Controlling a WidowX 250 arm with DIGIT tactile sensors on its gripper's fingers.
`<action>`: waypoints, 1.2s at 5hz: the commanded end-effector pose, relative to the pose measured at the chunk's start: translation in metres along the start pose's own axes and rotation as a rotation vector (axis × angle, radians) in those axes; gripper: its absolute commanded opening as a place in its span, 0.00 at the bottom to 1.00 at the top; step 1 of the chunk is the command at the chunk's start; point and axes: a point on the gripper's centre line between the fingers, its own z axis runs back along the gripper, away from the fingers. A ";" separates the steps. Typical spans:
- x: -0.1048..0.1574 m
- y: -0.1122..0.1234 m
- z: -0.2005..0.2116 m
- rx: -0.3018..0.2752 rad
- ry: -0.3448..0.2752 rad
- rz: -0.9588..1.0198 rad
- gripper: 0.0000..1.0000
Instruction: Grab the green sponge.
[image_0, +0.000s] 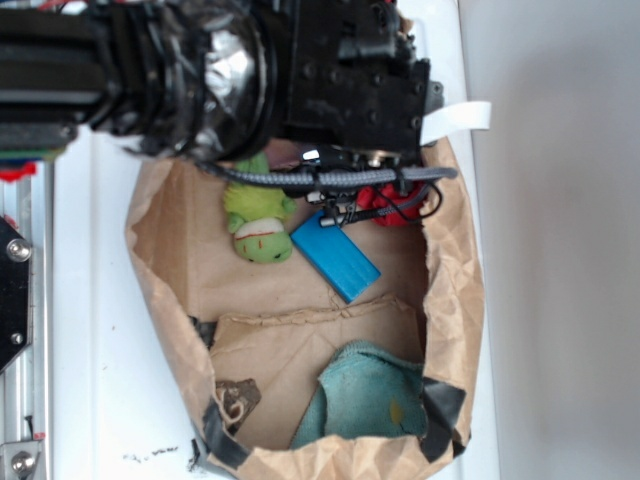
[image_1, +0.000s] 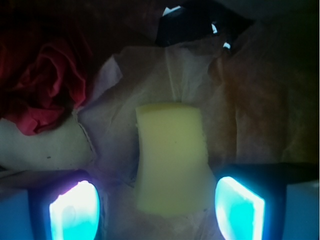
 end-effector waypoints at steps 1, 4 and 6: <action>0.012 0.013 0.014 0.028 -0.088 0.062 1.00; 0.018 0.006 -0.013 0.008 -0.077 0.017 1.00; 0.014 0.000 -0.027 0.015 -0.058 -0.020 1.00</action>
